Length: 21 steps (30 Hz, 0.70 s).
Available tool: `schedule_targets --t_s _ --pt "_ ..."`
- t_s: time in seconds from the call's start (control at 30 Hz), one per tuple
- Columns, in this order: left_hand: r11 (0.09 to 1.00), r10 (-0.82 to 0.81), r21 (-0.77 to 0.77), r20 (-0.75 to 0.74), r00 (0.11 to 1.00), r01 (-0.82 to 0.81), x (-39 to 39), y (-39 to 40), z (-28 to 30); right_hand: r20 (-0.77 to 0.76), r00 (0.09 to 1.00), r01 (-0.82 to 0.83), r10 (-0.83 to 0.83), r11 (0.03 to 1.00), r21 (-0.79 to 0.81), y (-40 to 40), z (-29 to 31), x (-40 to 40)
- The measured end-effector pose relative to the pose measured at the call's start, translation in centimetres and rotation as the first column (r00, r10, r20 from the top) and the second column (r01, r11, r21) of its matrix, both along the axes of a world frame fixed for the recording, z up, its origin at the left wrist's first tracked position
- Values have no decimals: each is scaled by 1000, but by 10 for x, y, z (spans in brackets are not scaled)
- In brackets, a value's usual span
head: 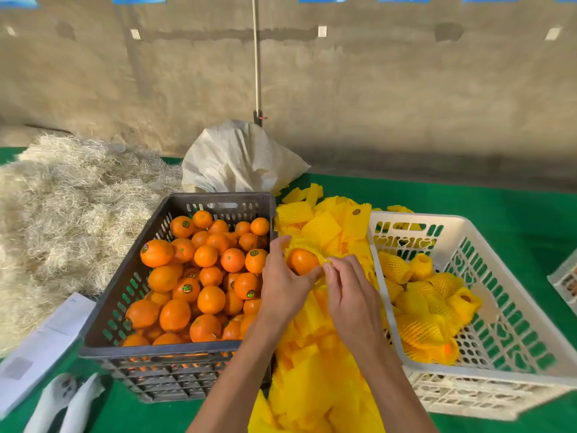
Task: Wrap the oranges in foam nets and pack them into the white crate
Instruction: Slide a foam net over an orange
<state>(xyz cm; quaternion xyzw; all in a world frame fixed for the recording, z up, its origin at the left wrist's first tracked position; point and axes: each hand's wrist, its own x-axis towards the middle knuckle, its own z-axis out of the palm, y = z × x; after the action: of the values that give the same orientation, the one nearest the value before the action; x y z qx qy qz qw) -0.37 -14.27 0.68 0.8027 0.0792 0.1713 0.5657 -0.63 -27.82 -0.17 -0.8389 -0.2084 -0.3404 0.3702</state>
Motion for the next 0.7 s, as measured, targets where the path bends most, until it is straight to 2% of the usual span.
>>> schedule_targets --t_s 0.07,0.13,0.23,0.33,0.4,0.53,0.7 --pt "999 18 33 -19 1000 -18 6 -16 -1 -17 1000 26 -26 999 25 -12 -2 1" --pt "1000 12 1 -41 999 -12 11 -32 -2 -91 995 53 -46 996 77 -26 -1 1" --pt "987 -89 -141 -110 990 73 22 -58 -5 -278 959 96 -47 982 163 -51 -5 2" --pt "903 -271 -388 -171 947 188 27 -93 -1 -422 897 219 -130 961 168 -77 -14 6" --pt "891 -319 -401 -226 920 211 31 -117 0 -478 861 294 -173 937 190 -95 -20 8" --pt "862 -394 -424 -220 893 276 41 -153 -2 -553 810 364 -196 907 212 -126 -27 9" --pt "820 -464 -475 -223 857 320 47 -174 -7 -538 819 365 -200 905 218 -146 -29 15"
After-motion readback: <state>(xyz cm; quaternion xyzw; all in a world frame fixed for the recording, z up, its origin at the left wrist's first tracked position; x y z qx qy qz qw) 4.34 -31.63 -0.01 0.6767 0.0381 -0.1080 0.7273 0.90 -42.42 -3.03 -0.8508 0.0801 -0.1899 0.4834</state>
